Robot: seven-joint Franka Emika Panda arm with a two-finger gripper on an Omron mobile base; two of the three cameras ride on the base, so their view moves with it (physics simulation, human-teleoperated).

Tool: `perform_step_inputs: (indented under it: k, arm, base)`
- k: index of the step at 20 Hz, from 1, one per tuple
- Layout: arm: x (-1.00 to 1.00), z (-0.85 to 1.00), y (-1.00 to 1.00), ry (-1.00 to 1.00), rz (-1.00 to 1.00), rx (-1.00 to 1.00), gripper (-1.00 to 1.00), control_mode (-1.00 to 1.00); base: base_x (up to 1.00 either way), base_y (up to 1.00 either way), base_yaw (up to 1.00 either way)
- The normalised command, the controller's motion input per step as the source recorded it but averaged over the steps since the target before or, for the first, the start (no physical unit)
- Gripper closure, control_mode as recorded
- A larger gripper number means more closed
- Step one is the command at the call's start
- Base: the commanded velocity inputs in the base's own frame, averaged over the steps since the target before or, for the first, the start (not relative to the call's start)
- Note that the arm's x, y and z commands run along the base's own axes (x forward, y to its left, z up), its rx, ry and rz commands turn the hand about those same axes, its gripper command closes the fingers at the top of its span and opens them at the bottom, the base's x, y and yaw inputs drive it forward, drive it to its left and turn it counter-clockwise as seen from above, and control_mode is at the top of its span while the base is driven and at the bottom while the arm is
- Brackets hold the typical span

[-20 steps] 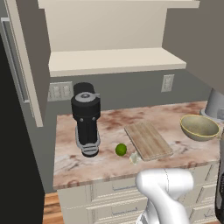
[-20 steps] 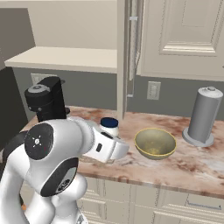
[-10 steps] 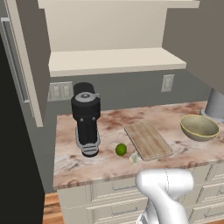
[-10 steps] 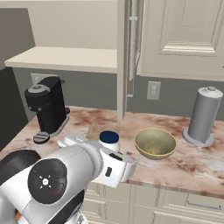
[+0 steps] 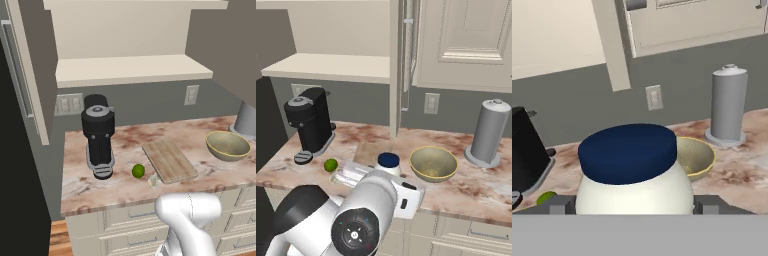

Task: Open the cabinet. Place the bowl and condiment on the counter. Then place the lime and garlic on the cutting board.

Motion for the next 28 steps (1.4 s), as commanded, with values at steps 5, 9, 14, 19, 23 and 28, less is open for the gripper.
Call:
perform_step_inputs:
  k: [5,9,14,19,23,28]
  arm:
    - [0.12,-0.15,-0.2,-0.1,0.13,0.0,1.0,-1.0]
    - [0.11,-0.11,-0.25,-0.1,0.13,0.0,1.0,-1.0]
    - [0.09,-0.1,-0.21,-0.03,0.12,0.0,1.0,-1.0]
    - [0.1,-0.18,-0.09,0.0,0.08,0.0,1.0,-1.0]
    - [0.09,-0.21,-0.06,0.0,0.07,0.0,1.0,-1.0]
    - [0.03,-0.17,-0.17,-0.02,0.05,0.0,1.0,-1.0]
  base:
    - [0.0,0.0,0.0]
    - [0.0,0.0,0.0]
    - [0.0,0.0,0.0]
    - [0.0,0.0,0.0]
    - [0.0,0.0,0.0]
    - [0.0,0.0,0.0]
